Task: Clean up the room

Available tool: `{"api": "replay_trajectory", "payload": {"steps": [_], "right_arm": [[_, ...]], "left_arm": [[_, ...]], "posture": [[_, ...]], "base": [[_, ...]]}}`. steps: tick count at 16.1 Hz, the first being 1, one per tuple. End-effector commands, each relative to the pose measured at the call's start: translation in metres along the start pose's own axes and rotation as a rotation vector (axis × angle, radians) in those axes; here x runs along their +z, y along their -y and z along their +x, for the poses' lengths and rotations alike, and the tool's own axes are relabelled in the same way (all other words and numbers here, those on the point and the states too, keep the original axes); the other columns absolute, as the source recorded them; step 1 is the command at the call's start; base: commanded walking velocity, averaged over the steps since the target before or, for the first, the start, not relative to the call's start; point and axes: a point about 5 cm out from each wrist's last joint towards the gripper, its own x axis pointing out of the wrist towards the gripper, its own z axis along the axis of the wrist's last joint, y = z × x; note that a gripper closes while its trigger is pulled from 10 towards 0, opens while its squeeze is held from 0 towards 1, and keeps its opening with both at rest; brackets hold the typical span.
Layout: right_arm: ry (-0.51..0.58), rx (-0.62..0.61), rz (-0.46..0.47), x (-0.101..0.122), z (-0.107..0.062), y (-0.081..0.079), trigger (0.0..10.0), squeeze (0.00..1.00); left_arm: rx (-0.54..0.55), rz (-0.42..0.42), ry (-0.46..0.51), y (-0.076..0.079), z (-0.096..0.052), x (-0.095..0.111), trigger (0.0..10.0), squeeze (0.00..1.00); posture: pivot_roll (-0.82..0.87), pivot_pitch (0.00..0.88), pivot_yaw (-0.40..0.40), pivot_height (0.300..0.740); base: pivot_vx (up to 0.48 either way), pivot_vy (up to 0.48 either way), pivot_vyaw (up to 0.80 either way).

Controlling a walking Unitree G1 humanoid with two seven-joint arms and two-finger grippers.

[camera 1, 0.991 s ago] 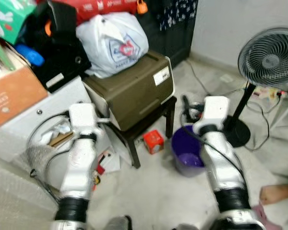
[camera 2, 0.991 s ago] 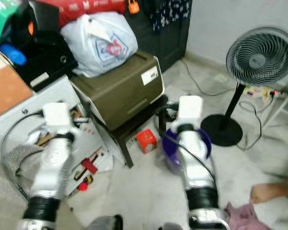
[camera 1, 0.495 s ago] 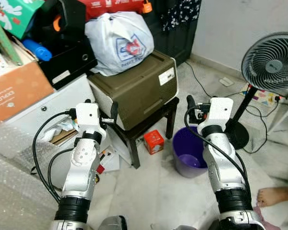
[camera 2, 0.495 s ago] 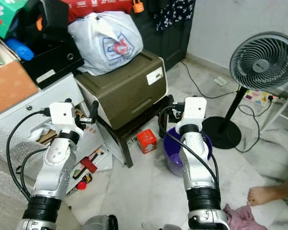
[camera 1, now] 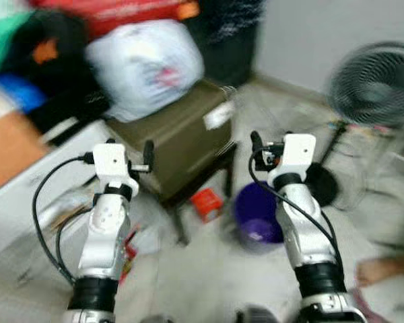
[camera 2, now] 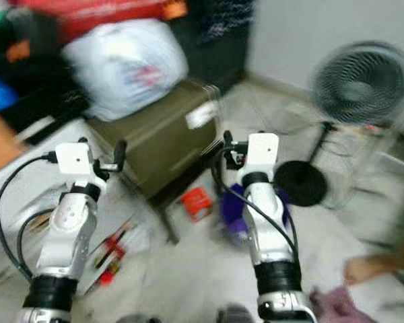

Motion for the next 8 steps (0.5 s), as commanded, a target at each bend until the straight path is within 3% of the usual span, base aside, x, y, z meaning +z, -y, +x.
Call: {"api": "replay_trajectory", "payload": {"steps": [1,8], "right_arm": [[0.002,-0.015,0.009,0.0000,-0.0004,0.0034,10.0,0.00],[0.000,-0.013,0.027,0.0003,0.0020,0.0029,10.0,0.00]], "left_arm": [[-0.018,0.002,0.000,0.0021,-0.0021,-0.0005,10.0,0.00],[-0.014,0.006,-0.009,0.0019,-0.0017,-0.0023,10.0,0.00]], "posture": [[-0.02,0.062,0.053,0.740],[-0.02,0.052,0.050,0.740]], "base": [[0.304,0.000,0.00],[0.309,0.000,0.00]]}}
